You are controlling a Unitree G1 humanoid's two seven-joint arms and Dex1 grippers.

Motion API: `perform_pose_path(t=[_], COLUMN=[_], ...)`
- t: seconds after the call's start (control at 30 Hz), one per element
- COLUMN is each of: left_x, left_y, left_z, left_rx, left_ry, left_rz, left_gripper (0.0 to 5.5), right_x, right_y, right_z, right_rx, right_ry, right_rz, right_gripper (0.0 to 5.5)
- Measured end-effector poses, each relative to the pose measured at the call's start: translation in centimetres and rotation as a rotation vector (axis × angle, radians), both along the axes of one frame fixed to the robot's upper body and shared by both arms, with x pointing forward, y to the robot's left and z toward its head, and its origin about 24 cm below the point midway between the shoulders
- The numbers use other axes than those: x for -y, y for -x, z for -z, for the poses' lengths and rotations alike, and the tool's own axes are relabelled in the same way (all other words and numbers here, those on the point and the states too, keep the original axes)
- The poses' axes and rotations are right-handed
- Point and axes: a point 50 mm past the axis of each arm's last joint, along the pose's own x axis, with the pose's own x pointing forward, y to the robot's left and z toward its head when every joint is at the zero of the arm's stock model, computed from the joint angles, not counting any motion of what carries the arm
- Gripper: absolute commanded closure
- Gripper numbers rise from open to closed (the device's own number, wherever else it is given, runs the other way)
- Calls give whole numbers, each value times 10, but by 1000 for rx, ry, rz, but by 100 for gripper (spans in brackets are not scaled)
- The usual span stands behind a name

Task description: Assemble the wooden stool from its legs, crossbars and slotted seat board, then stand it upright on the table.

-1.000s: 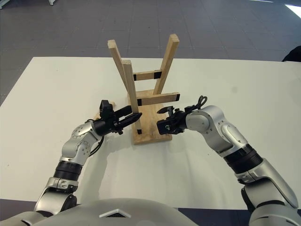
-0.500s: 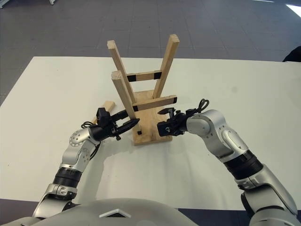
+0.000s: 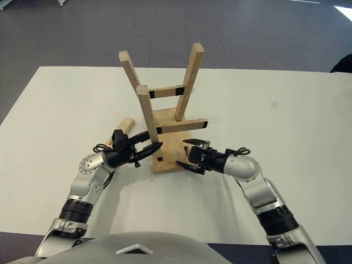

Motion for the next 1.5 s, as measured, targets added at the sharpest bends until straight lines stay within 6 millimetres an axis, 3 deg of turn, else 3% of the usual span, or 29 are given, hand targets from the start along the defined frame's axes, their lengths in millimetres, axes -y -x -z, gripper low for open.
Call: perform_pose_path(t=[0.17, 0.6, 0.9, 1.5], left_x=[0, -15, -12, -16], left_y=[0, 15, 0, -10], left_z=[-2, -6, -7, -20], left_rx=[8, 177, 231, 131], left_ry=[-4, -186, -343, -350], left_rz=[1, 2, -8, -9], left_gripper=[336, 337, 338, 338], right_x=[17, 74, 64, 52], right_y=[-7, -16, -18, -17], right_z=[-1, -17, -18, -16], right_rx=[-65, -31, -10, -20], right_ry=[-63, 55, 45, 20], right_rz=[118, 263, 267, 253], right_gripper=[181, 181, 181, 181])
